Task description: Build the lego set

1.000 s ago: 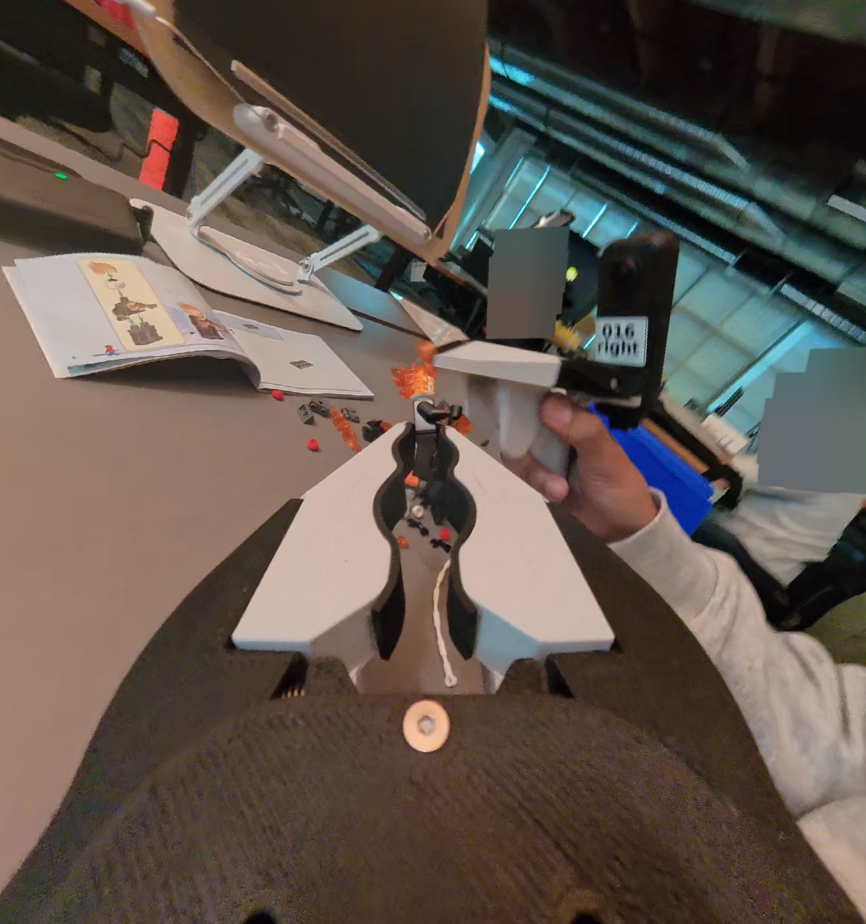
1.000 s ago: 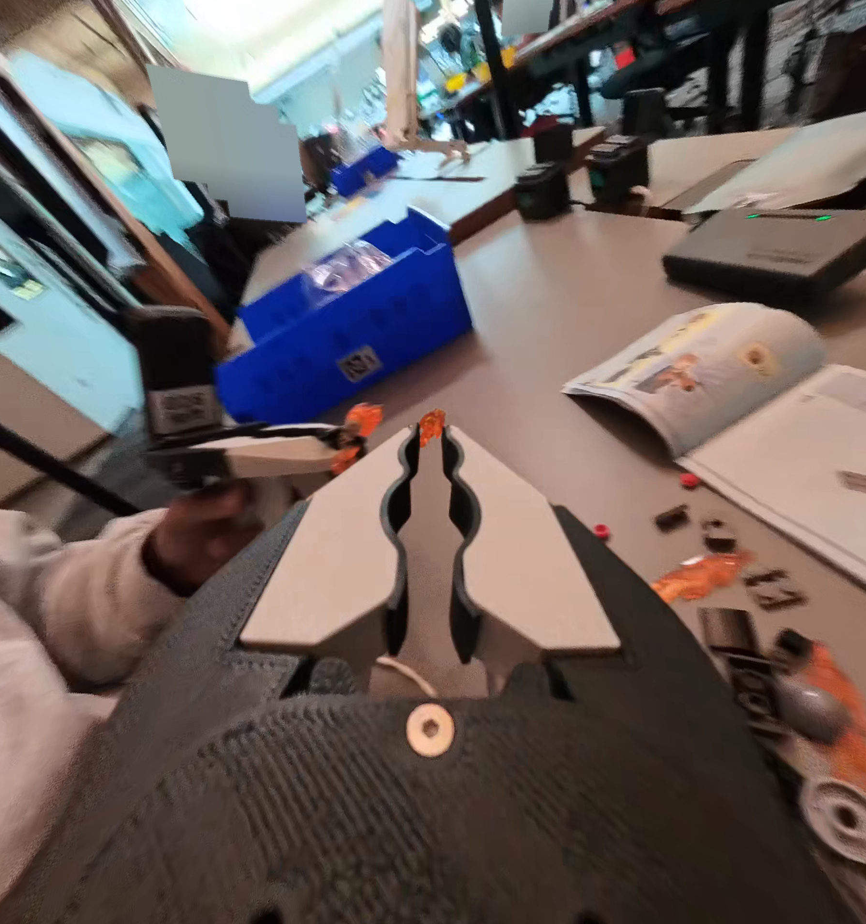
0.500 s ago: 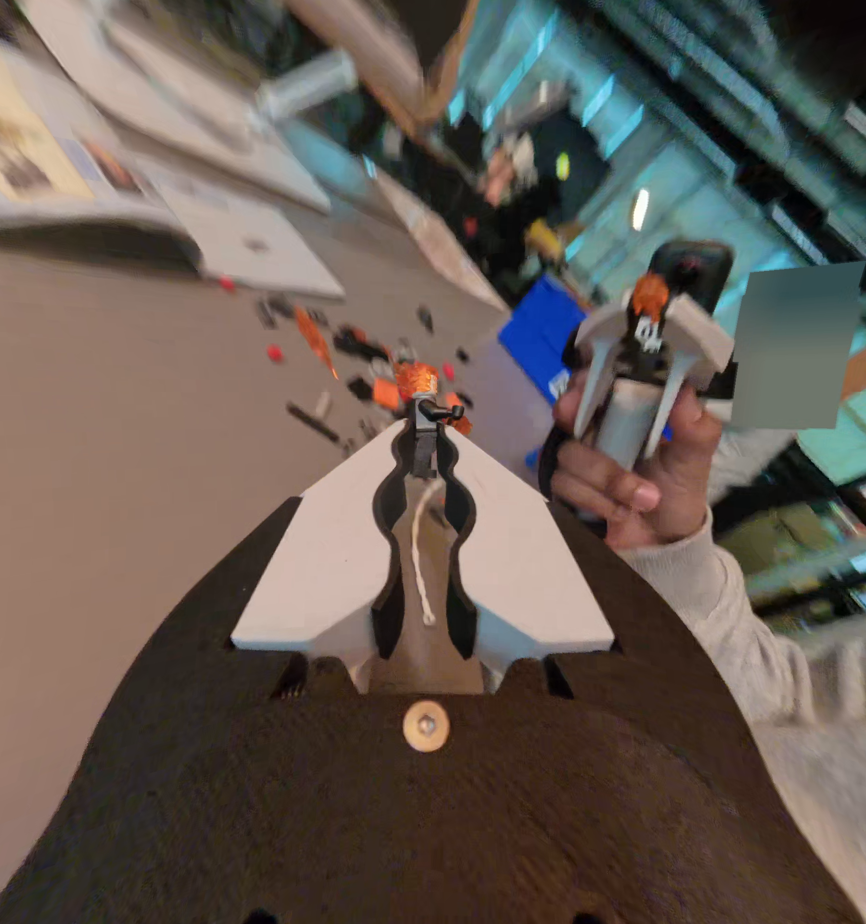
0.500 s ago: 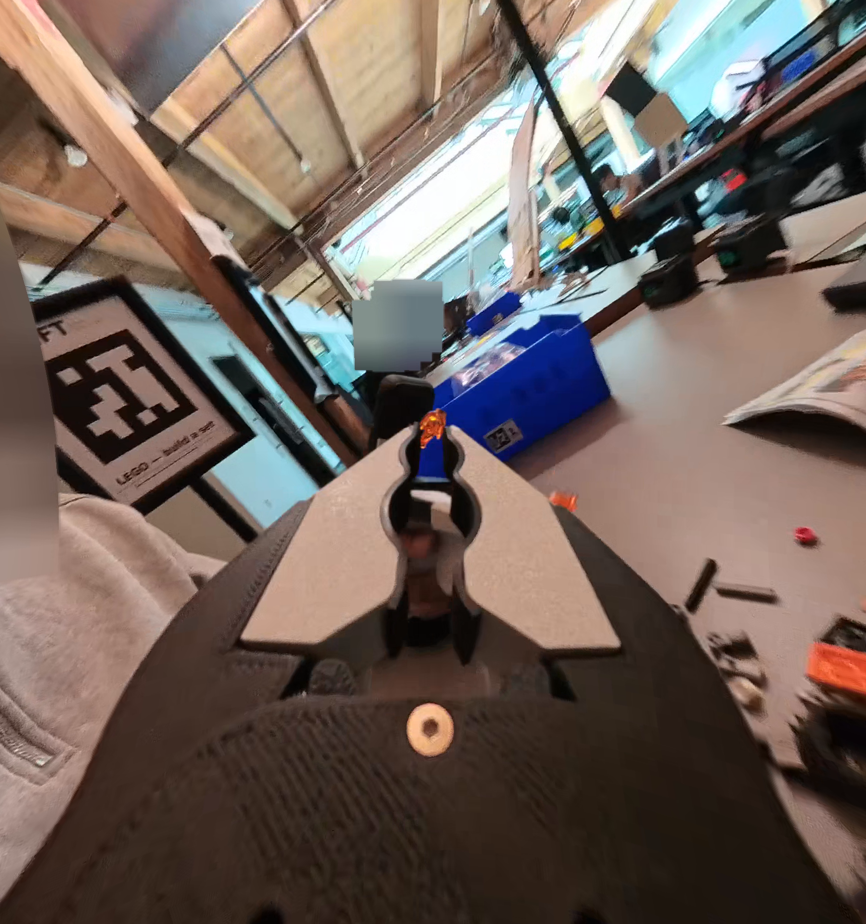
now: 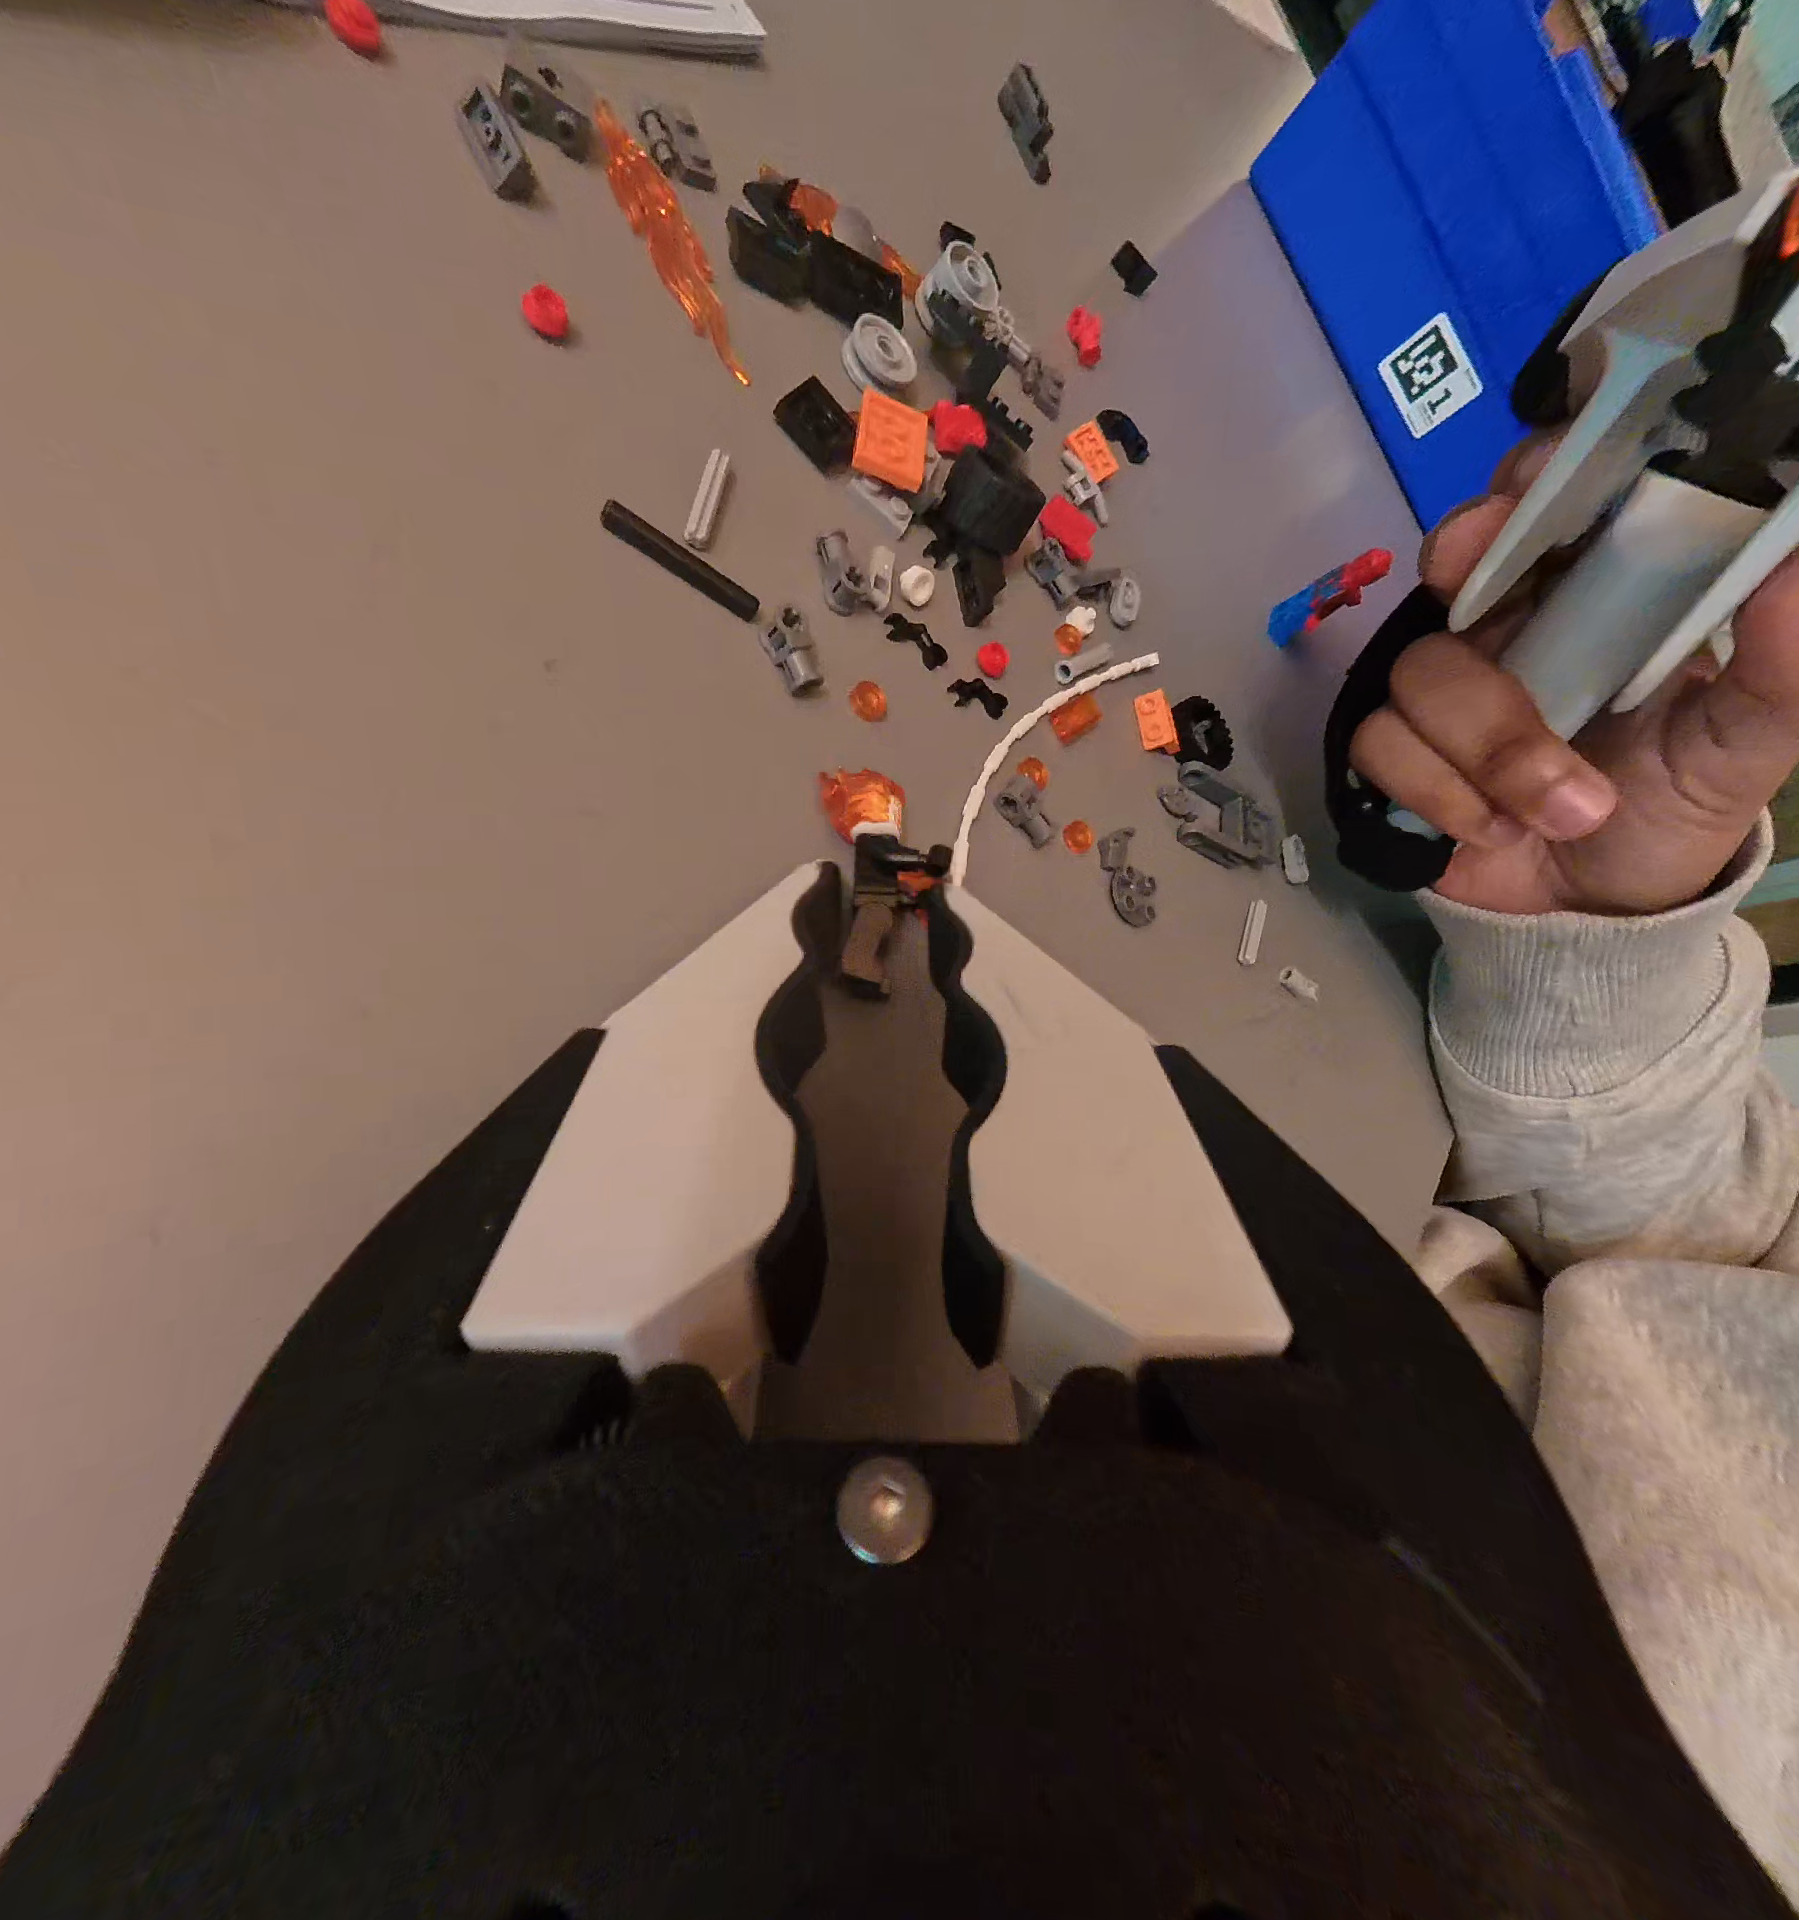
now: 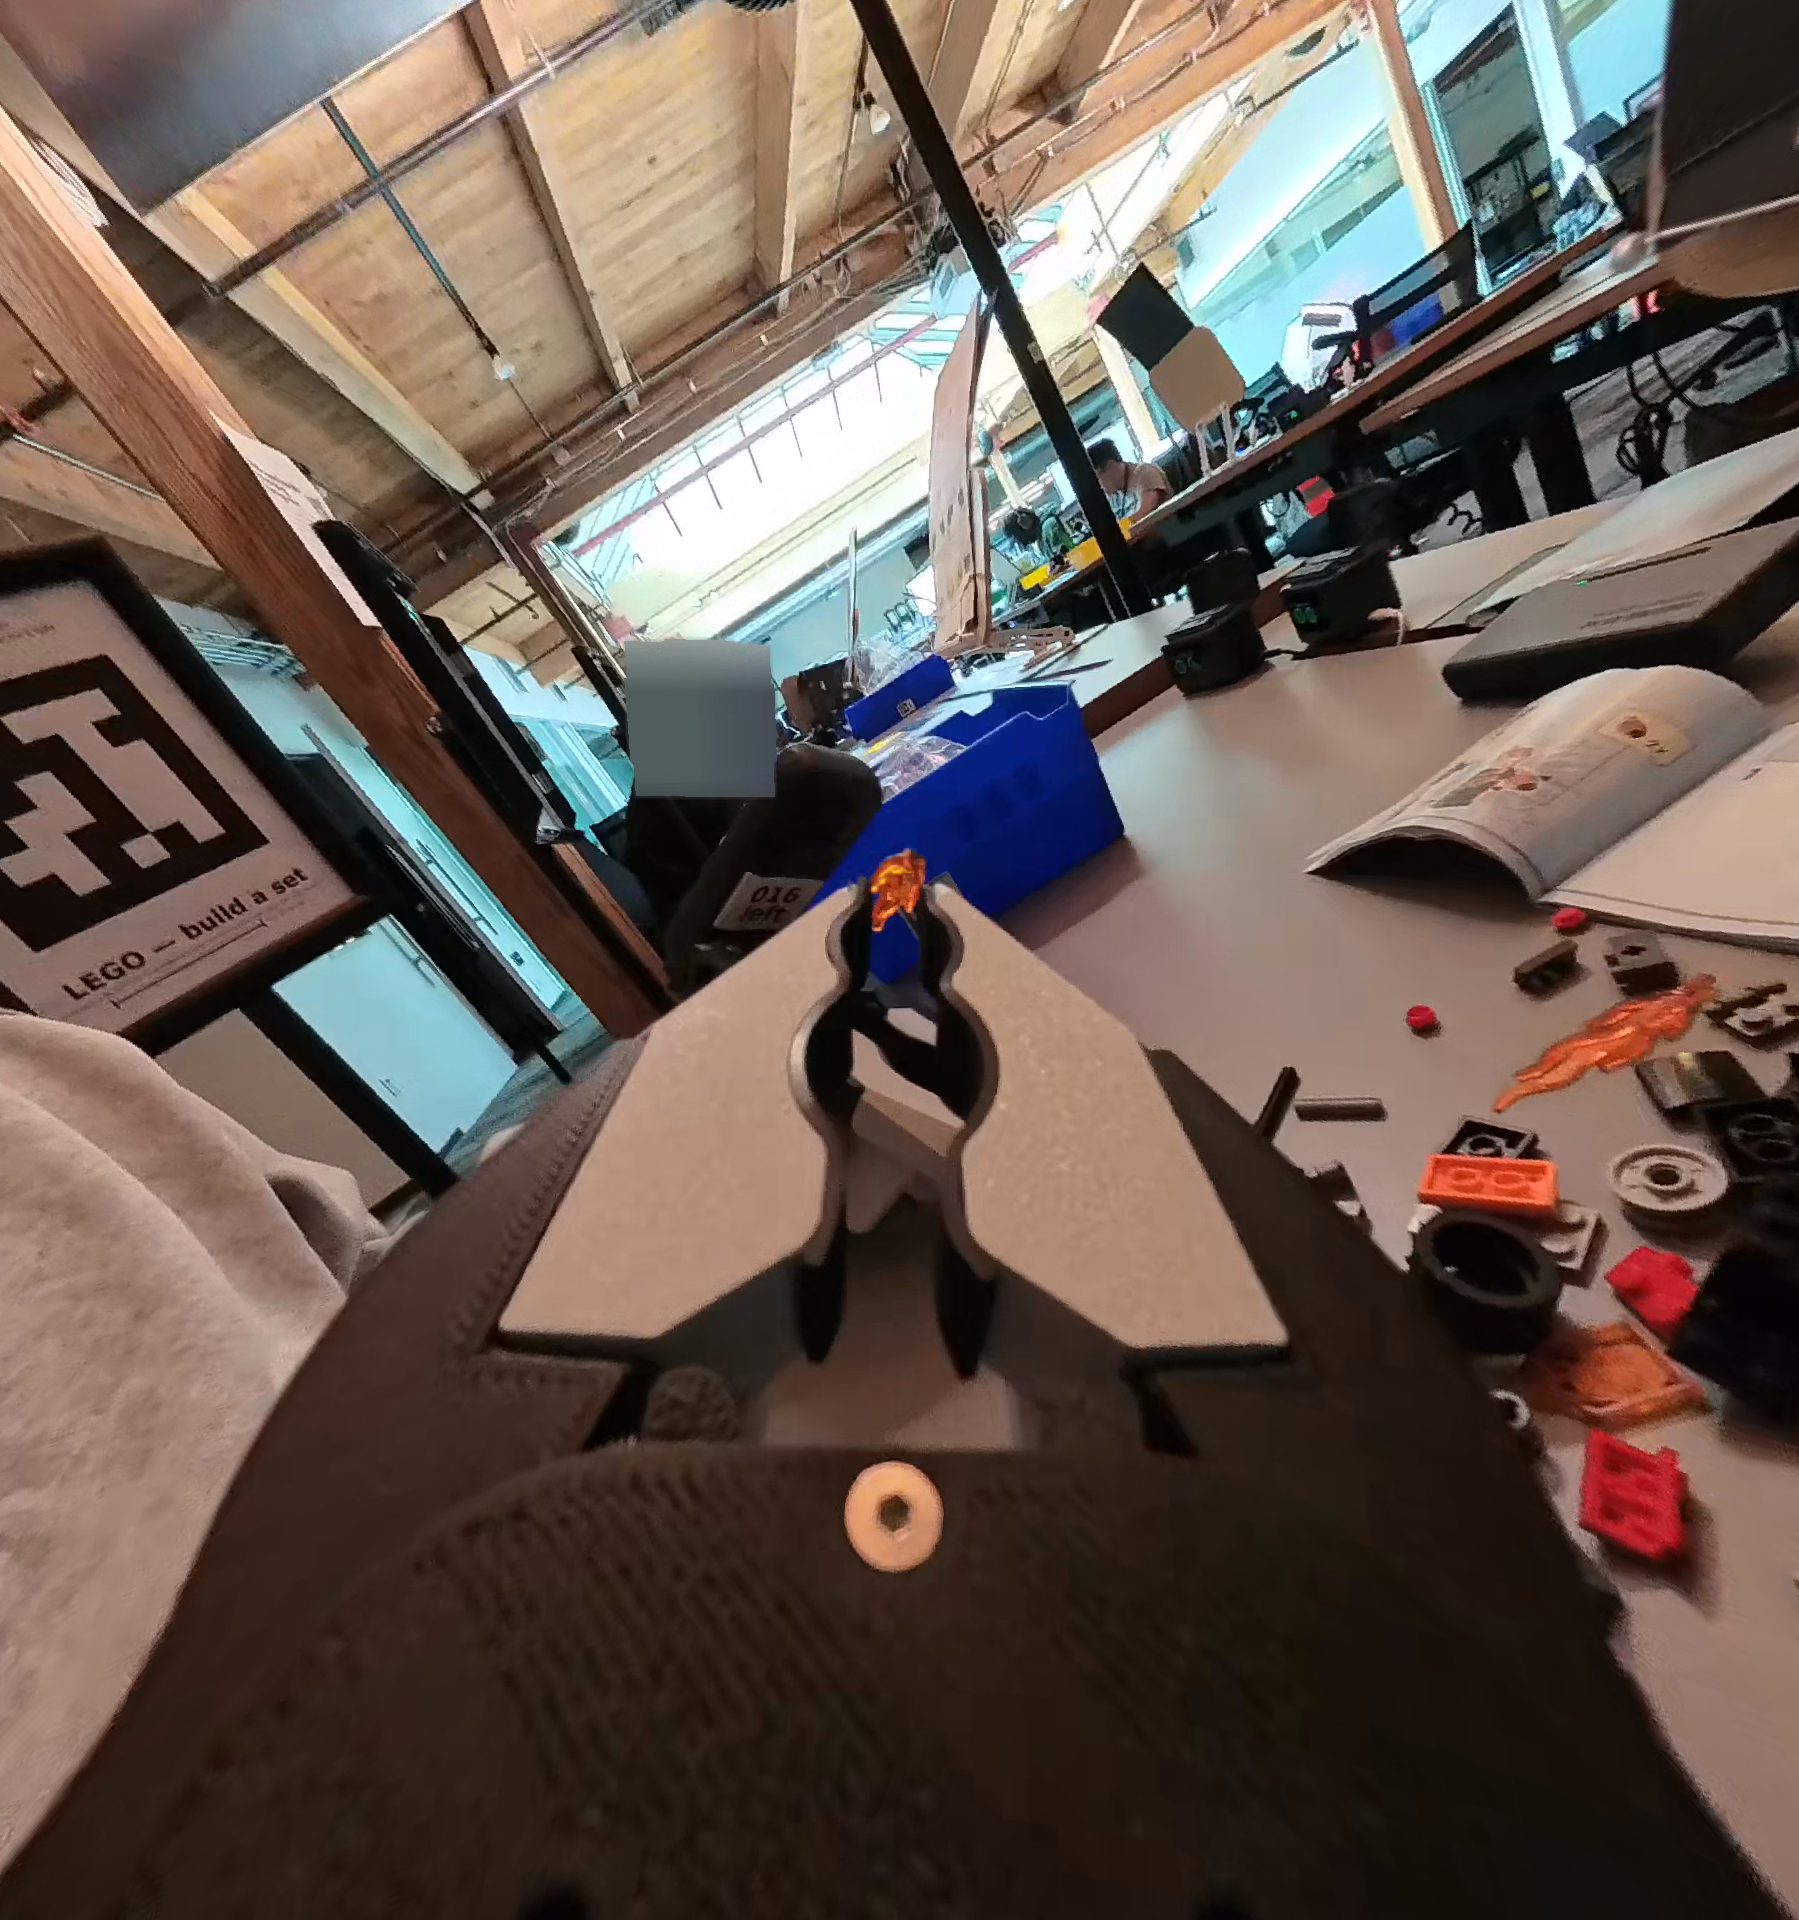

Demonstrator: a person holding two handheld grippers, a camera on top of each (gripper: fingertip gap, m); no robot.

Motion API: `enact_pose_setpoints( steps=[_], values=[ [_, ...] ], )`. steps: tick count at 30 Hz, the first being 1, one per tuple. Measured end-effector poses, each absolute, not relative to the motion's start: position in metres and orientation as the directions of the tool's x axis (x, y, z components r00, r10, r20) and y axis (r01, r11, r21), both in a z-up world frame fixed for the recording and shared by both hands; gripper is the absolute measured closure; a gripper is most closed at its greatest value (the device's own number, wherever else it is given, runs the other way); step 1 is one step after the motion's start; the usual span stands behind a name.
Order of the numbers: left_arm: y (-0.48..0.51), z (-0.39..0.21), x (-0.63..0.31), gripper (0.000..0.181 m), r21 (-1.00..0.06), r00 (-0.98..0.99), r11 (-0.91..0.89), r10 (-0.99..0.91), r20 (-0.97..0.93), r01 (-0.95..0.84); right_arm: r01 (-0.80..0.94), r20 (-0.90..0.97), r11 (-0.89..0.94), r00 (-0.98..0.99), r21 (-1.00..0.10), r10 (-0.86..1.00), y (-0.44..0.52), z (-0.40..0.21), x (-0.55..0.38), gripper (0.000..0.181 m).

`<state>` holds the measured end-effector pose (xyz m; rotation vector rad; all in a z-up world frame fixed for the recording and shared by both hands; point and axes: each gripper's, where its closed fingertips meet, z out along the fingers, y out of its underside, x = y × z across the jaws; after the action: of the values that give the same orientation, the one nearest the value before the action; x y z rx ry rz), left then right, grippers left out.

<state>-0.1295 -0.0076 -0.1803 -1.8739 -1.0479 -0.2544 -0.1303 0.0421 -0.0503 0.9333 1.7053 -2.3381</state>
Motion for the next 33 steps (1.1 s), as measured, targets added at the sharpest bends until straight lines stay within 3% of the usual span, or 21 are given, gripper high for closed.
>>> enact_pose_setpoints(
  steps=[1,4,8,13,16,20,25,33],
  values=[
    [-0.009,-0.179,-0.13,0.162,-0.635,0.612,-0.185,0.557,0.562,0.75,0.415,-0.523,-0.369,-0.809,-0.832,0.269,0.043,-0.049,-0.13,0.175],
    [-0.016,-0.174,-0.133,0.142,-0.65,0.612,-0.172,0.574,0.544,0.74,0.429,-0.549,-0.419,-0.806,-0.8,0.223,0.048,-0.042,-0.13,0.175],
    [-0.019,-0.143,-0.136,0.141,-0.734,0.656,-0.108,0.55,0.517,0.67,0.477,-0.592,-0.466,-0.795,-0.745,0.132,0.048,-0.036,-0.128,0.175],
    [-0.01,-0.049,-0.123,0.141,-0.94,0.823,0.194,0.456,0.339,0.279,0.666,-0.678,-0.413,-0.721,-0.621,-0.144,0.023,-0.035,-0.111,0.176],
    [0.0,-0.042,-0.108,0.139,-0.985,0.852,0.132,0.498,0.162,0.11,0.753,-0.71,-0.413,-0.642,-0.512,-0.291,0.017,-0.031,-0.106,0.176],
    [0.01,-0.038,-0.098,0.14,-0.996,0.843,0.081,0.538,0.021,-0.027,0.758,-0.718,-0.367,-0.642,-0.539,-0.271,0.007,-0.037,-0.101,0.176],
    [0.012,-0.039,-0.096,0.164,-0.995,0.818,0.025,0.572,-0.061,-0.092,0.786,-0.727,-0.337,-0.613,-0.519,-0.309,0.002,-0.038,-0.097,0.176],
    [0.014,-0.042,-0.093,0.167,-0.994,0.825,0.007,0.558,-0.09,-0.113,0.808,-0.731,-0.307,-0.588,-0.504,-0.346,-0.001,-0.038,-0.093,0.176]
  ],
)
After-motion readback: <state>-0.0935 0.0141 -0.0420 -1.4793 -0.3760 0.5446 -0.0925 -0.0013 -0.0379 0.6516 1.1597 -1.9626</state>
